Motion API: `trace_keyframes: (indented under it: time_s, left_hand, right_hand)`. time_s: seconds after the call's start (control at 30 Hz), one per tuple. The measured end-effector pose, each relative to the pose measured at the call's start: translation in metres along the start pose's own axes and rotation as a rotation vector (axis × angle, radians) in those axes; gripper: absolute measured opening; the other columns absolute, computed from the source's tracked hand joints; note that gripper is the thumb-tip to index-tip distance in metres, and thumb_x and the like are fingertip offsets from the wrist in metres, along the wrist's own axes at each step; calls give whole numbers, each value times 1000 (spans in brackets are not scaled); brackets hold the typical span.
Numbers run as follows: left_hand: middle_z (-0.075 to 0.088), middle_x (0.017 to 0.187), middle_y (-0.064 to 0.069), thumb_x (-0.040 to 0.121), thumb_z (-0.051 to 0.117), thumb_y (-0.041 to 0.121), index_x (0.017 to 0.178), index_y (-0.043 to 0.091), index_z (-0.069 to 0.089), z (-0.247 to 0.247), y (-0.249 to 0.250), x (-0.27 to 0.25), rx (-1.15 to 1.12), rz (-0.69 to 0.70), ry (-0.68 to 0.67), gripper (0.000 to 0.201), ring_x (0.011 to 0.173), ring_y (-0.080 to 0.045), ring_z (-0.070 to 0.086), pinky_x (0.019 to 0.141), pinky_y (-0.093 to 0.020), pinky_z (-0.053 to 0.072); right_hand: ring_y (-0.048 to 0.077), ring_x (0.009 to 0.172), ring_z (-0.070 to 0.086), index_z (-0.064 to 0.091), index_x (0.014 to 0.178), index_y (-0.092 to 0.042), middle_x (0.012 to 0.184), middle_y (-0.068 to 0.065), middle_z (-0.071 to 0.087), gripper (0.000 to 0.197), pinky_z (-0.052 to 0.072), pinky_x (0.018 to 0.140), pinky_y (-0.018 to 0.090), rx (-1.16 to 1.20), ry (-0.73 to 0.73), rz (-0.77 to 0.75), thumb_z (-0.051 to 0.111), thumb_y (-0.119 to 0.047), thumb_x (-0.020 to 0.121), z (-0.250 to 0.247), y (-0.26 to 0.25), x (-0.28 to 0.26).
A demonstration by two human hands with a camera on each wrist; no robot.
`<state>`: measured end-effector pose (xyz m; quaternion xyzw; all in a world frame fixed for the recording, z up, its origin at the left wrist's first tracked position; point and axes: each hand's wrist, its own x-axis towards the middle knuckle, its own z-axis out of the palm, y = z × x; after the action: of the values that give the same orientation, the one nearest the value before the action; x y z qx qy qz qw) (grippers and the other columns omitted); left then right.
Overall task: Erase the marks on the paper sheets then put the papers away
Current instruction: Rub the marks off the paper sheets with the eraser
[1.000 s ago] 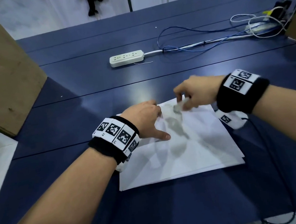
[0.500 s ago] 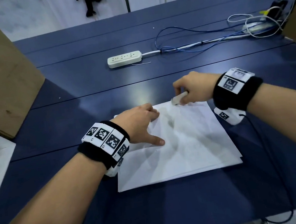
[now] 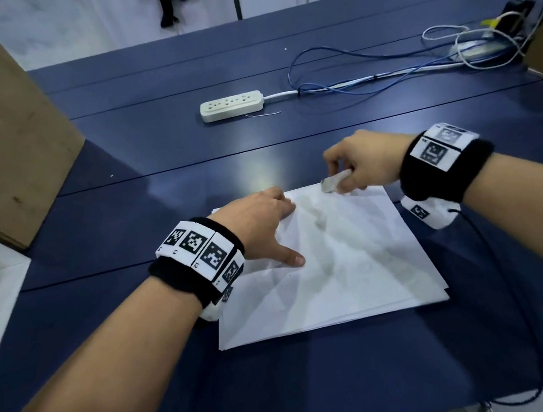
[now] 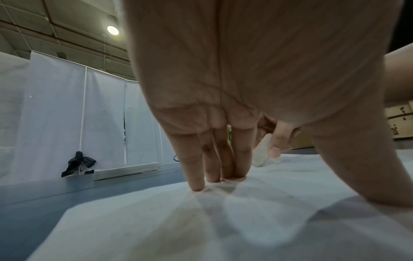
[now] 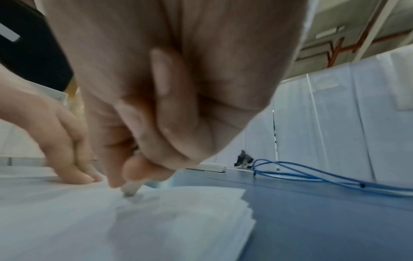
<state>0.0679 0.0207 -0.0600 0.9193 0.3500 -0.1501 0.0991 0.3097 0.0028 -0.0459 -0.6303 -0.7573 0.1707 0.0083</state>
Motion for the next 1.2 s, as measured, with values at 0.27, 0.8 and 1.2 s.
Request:
trace_keyframes:
  time_s: [0.27, 0.8, 1.2]
  left_hand:
    - [44, 118, 9, 61, 74, 73, 127, 21, 54, -2, 0, 2, 21, -19, -18, 86, 104, -18, 55, 83, -41, 53]
    - [40, 113, 12, 62, 75, 72, 125, 21, 53, -6, 4, 2, 31, -29, -35, 84, 101, -16, 53, 82, -40, 52]
    - [40, 111, 11, 62, 76, 71, 122, 21, 54, -7, 5, 3, 35, -39, -44, 81, 97, -17, 54, 81, -41, 53]
  right_hand:
    - [8, 52, 58, 66, 86, -25, 63, 2, 70, 23, 55, 62, 33, 75, -251, -54, 76, -37, 69, 3, -8, -20]
    - [13, 66, 63, 63, 88, -23, 64, -4, 68, 18, 53, 68, 33, -22, -33, 3, 71, -35, 78, -3, -2, -9]
    - [18, 67, 64, 62, 85, -24, 68, -1, 70, 18, 51, 63, 32, -14, -109, -12, 71, -39, 79, -4, -9, -15]
